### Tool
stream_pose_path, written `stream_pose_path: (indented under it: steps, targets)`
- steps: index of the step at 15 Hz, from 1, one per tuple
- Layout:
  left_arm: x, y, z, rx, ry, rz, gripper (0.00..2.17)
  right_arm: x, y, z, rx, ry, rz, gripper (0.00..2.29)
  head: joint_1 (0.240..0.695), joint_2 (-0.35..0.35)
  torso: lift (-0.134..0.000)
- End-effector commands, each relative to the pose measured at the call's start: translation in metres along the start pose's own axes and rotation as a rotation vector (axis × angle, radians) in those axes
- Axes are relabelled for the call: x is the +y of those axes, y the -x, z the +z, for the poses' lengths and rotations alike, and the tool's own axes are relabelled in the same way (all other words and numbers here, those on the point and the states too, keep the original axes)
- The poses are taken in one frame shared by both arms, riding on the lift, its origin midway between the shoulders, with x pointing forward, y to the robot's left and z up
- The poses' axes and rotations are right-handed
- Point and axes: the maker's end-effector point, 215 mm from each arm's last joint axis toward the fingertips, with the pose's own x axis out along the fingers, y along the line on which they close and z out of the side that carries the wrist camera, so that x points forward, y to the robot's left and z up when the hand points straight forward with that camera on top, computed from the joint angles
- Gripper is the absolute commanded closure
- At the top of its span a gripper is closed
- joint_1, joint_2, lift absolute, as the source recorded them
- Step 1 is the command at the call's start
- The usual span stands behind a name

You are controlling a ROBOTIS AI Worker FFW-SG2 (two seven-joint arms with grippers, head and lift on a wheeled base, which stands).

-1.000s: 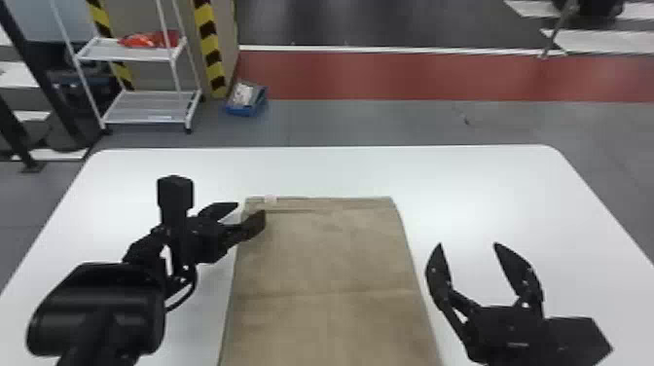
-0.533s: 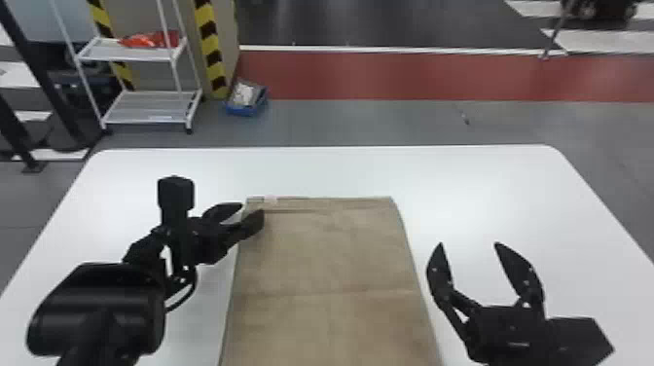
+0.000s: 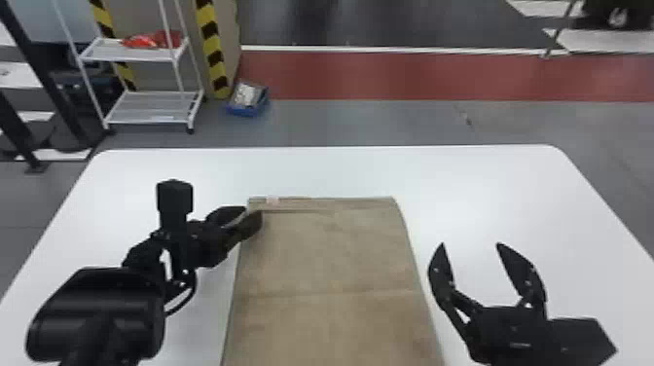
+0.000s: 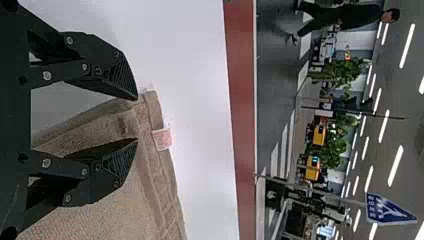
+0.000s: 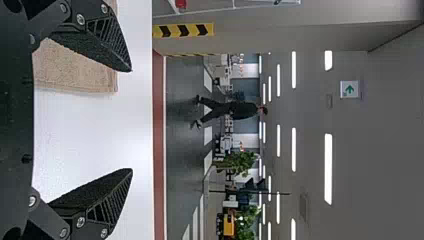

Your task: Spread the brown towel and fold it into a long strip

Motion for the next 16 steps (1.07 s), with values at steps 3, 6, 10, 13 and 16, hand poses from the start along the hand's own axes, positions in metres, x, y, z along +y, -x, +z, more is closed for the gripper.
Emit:
stream_pose_path:
  steps: [3, 6, 10, 13, 16]
  targets:
    - [-0.003, 0.001, 0.002, -0.008, -0.009, -0.007, 0.70, 0.001, 0.000, 0.000, 0.001, -0.002, 0.001, 0.19, 0.695, -0.018, -0.125]
    - [-0.002, 0.001, 0.002, -0.012, -0.008, -0.001, 0.97, 0.001, 0.000, 0.000, -0.001, -0.002, 0.001, 0.19, 0.695, -0.021, -0.125]
    - [-0.002, 0.002, 0.004, -0.024, -0.015, 0.003, 0.98, 0.001, 0.000, -0.002, 0.004, -0.002, 0.001, 0.19, 0.695, -0.019, -0.125]
    - [-0.004, 0.017, 0.006, -0.049, -0.018, 0.009, 0.98, 0.002, 0.000, -0.002, 0.004, -0.004, 0.001, 0.19, 0.695, -0.019, -0.125]
    - [-0.028, 0.046, 0.034, -0.113, -0.051, -0.011, 0.97, 0.004, -0.001, -0.003, 0.004, -0.006, 0.003, 0.19, 0.695, -0.016, -0.125]
